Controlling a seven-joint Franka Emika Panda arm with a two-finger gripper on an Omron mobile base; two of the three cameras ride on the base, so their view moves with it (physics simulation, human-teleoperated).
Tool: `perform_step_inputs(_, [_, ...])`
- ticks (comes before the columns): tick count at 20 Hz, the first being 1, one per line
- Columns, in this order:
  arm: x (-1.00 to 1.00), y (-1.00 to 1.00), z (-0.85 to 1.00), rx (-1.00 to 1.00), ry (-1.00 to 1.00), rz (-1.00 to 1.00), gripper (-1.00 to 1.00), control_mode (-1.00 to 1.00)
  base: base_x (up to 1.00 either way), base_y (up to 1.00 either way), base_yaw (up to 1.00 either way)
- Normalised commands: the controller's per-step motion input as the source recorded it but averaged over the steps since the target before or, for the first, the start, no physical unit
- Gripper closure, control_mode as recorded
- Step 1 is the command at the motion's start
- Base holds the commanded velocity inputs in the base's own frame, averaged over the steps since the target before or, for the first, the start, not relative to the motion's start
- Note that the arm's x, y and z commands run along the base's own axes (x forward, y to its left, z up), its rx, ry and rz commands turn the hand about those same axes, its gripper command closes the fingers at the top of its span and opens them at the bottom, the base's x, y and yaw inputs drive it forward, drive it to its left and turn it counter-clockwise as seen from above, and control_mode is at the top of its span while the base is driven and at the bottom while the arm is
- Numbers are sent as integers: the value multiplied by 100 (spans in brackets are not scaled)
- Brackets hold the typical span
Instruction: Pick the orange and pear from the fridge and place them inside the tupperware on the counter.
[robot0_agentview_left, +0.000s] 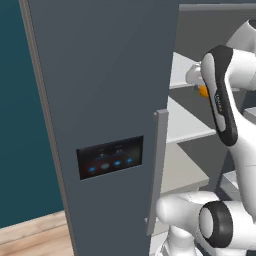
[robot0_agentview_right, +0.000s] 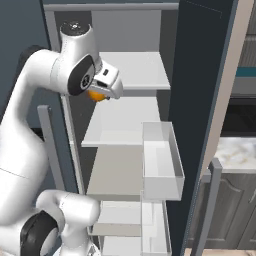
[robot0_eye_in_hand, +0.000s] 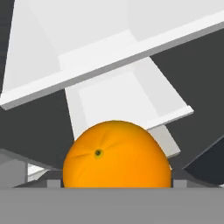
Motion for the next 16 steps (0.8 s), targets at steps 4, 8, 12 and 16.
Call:
perform_step_inputs(4, [-93,35,0,0,0,0,100,-100,0,0,0])
perform_step_inputs(8, [-88,36,0,0,0,0,100,-100,0,0,0])
perform_step_inputs(12, [-65,30,0,0,0,0,100,100,-23,10,0])
perform_step_inputs(16, [0,0,0,0,0,0,100,100,-95,43,0])
